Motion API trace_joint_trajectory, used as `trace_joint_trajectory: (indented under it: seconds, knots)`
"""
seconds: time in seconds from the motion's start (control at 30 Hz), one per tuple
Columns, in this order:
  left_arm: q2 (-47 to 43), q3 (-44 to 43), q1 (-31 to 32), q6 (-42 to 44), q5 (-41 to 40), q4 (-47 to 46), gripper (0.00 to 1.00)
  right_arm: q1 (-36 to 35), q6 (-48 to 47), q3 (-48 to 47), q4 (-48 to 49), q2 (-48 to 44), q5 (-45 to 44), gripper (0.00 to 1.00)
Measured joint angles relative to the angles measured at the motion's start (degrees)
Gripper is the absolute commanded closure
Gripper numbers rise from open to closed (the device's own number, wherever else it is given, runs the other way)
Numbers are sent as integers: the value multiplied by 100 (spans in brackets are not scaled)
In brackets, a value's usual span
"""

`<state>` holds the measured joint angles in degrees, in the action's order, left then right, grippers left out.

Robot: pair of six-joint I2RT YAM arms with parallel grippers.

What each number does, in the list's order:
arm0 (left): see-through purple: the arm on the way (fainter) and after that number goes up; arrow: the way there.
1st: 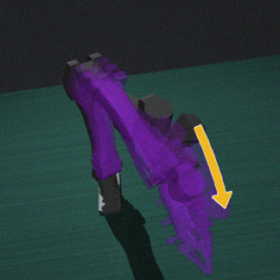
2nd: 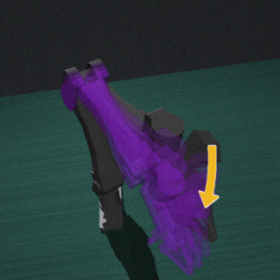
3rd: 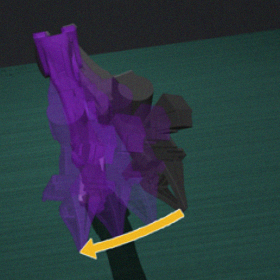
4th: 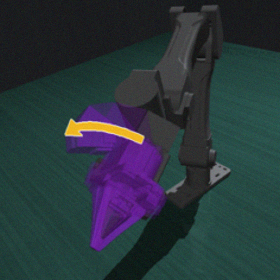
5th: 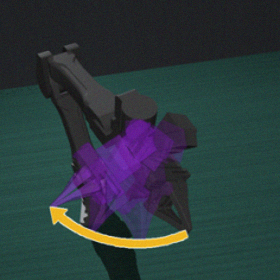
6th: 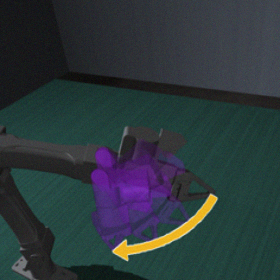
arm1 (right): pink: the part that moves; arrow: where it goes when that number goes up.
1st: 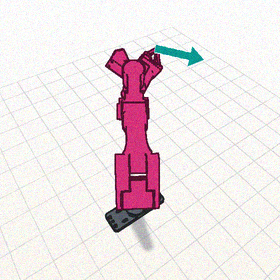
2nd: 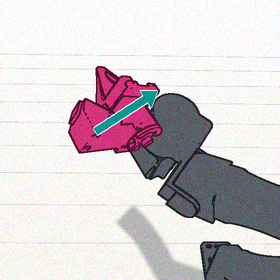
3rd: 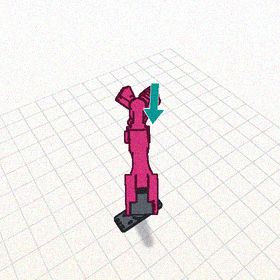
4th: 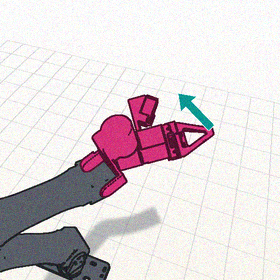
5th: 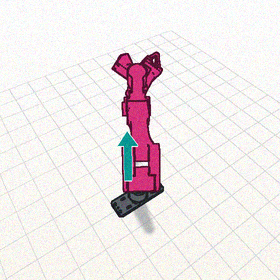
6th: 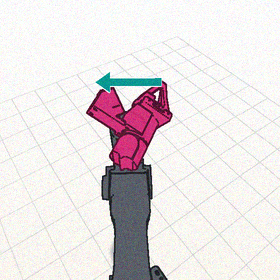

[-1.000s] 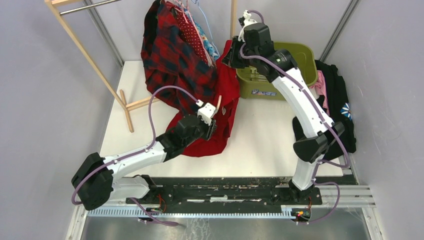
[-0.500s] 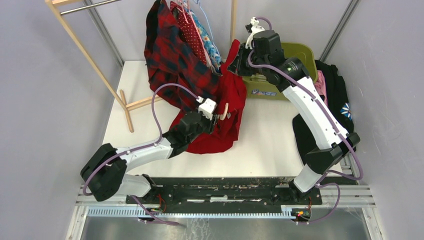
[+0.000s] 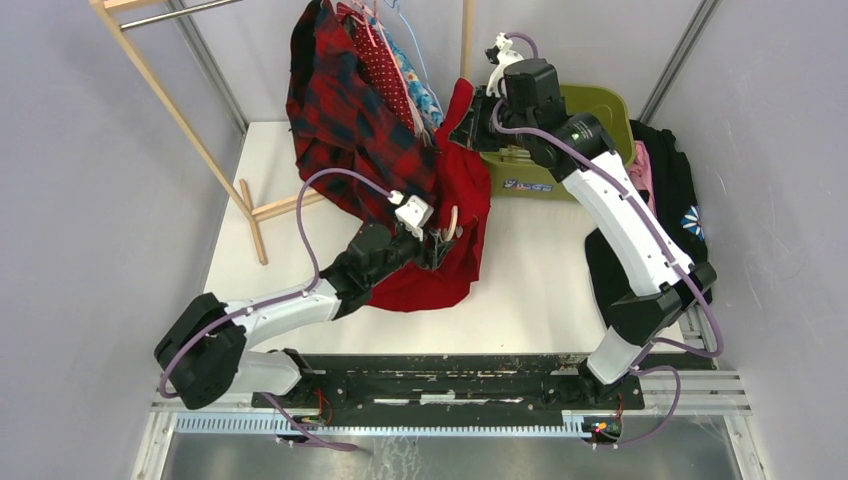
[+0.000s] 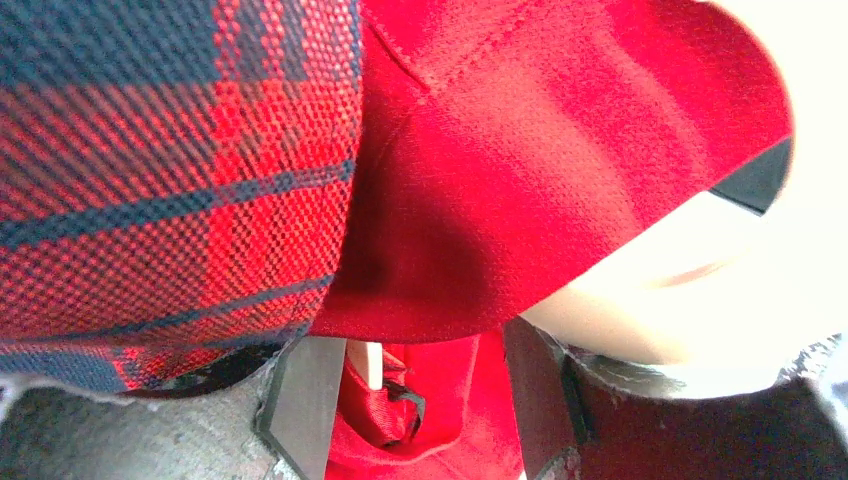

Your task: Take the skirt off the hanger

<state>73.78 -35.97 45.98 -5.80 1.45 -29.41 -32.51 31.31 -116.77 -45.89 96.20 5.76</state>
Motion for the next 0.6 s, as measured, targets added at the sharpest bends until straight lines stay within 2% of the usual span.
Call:
trace_joint_trajectory:
  seconds: [0.1,0.27,0.47,0.6]
  knots:
    - [129,63,0,0,-243,-247,36,-15,4,-13,35,35,94,99]
    - [1088,0,0,0,-887,-671,36,-105,-17,-13,37,39,232,99]
    - [1751,-310,17,-20,-2100,-791,32,-201,-186,46,48,15,382,99]
    - [1952,-804,22,-42,-2929,-588,72,-199,-313,208,83,-120,424,99]
